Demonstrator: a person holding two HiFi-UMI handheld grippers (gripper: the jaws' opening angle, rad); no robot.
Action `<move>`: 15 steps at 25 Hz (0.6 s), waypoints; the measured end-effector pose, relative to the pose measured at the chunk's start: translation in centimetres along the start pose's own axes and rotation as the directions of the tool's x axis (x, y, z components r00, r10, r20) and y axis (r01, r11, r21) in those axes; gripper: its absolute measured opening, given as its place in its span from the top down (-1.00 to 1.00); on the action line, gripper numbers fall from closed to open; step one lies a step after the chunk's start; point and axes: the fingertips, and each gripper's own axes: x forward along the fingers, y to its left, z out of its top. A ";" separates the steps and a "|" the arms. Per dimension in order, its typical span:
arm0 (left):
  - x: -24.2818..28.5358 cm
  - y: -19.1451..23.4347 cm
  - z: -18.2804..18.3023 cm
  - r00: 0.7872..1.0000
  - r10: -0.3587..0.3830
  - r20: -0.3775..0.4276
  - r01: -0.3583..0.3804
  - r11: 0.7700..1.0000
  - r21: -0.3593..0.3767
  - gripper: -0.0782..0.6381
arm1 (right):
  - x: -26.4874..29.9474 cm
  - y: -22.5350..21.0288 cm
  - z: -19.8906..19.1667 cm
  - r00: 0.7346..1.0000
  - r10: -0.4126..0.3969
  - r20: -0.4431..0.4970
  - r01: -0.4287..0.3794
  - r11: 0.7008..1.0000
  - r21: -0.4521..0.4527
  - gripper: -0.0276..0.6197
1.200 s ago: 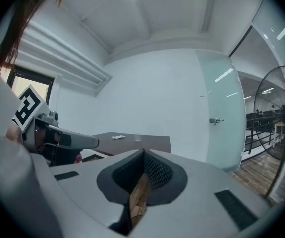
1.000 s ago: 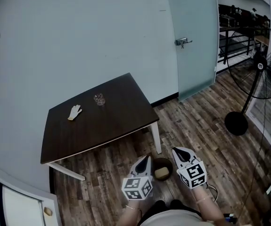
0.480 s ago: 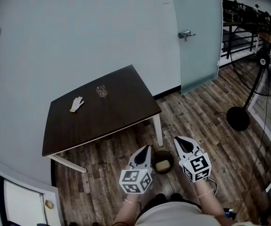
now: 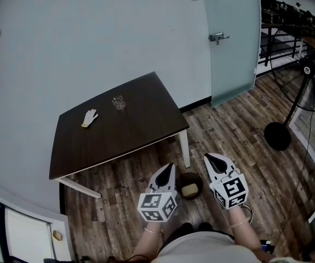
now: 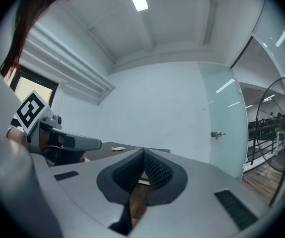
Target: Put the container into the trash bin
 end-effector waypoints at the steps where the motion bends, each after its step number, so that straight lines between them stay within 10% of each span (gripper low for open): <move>1: 0.0 0.1 0.0 1.000 0.001 0.001 -0.001 1.000 -0.001 0.73 | 0.1 0.0 0.0 1.000 0.001 -0.001 -0.001 1.000 -0.001 0.90; 15: 1.1 1.5 0.4 1.000 -0.001 0.008 0.001 1.000 -0.007 0.73 | 1.5 -0.1 -0.5 1.000 0.000 -0.026 0.000 1.000 -0.012 0.90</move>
